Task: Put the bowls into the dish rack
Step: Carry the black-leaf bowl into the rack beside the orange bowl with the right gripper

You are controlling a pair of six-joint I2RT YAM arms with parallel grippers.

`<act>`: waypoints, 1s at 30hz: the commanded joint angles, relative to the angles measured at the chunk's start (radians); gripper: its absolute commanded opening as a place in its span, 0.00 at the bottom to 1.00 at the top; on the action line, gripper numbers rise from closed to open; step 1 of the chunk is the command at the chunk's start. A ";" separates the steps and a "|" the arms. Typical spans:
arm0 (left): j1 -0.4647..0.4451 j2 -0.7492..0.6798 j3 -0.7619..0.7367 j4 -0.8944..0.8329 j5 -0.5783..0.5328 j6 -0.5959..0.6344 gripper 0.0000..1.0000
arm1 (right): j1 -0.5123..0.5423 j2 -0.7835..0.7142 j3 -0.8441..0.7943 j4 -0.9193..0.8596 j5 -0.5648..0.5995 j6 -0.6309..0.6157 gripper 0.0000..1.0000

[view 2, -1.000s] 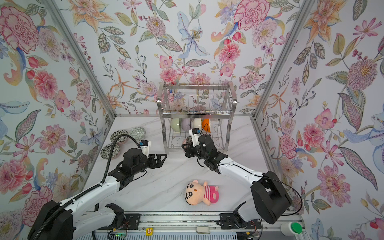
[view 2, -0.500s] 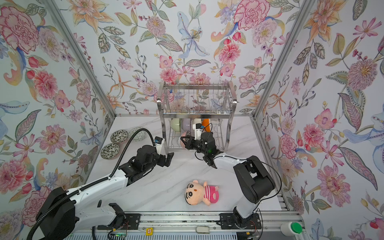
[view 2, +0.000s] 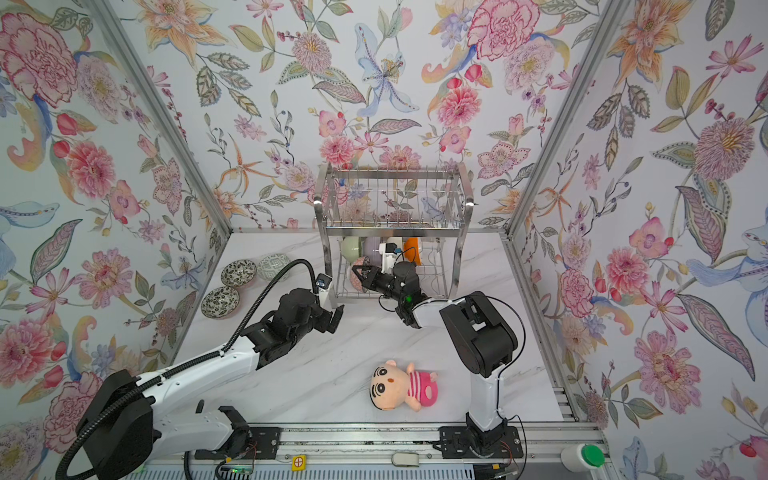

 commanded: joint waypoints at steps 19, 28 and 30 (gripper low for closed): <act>-0.012 -0.070 -0.018 -0.071 -0.060 0.044 0.99 | 0.055 0.208 0.166 0.251 0.016 0.139 0.00; -0.011 -0.067 -0.017 -0.075 -0.061 0.043 0.99 | 0.053 0.231 0.155 0.259 0.030 0.142 0.00; -0.011 -0.067 -0.018 -0.074 -0.061 0.044 0.99 | 0.050 0.225 0.145 0.245 0.033 0.129 0.00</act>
